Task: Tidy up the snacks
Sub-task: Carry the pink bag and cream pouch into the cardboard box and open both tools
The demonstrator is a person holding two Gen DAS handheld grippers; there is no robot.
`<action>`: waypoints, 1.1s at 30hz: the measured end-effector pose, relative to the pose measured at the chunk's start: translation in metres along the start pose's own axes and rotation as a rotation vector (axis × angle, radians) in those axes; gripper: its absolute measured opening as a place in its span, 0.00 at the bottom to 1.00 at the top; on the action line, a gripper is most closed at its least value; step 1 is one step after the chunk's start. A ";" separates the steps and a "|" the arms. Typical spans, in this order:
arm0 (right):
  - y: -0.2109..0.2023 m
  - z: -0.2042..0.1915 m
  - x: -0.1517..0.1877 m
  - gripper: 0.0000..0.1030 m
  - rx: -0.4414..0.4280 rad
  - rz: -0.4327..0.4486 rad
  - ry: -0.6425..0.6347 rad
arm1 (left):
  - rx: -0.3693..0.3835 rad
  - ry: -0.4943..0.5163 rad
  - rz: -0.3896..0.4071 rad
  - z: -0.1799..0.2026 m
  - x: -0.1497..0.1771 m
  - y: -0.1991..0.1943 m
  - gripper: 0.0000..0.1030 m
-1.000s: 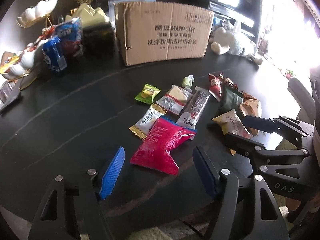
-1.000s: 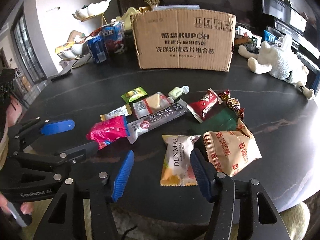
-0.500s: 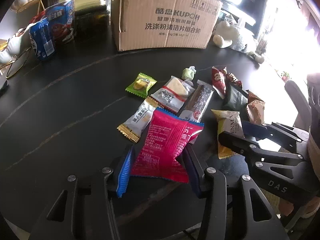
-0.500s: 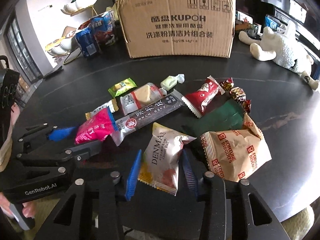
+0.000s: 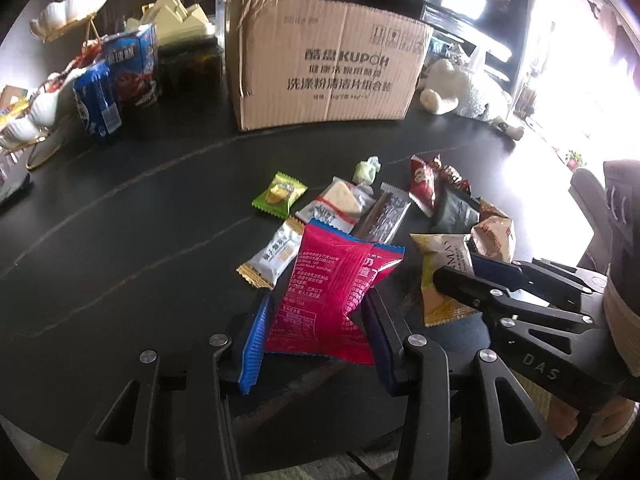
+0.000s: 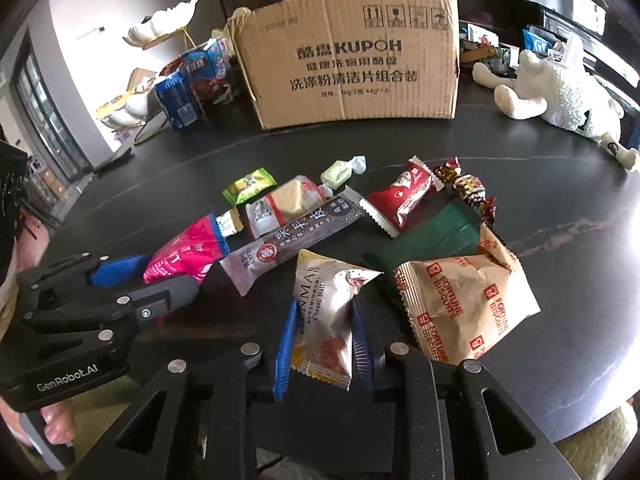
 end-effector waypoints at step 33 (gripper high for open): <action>-0.064 0.039 -0.208 0.28 0.018 0.296 0.000 | 0.004 0.019 0.254 0.022 -0.208 -0.060 0.43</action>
Point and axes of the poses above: each gripper's, at about its wrist camera, not at the fingertips, and y roughly the way its jaws point, z to its right, x to its underside, the point moved 6 cm from there along y, roughly the way its jaws point, and after that the axes turned 6 degrees about -y, right-handed, at the moved point
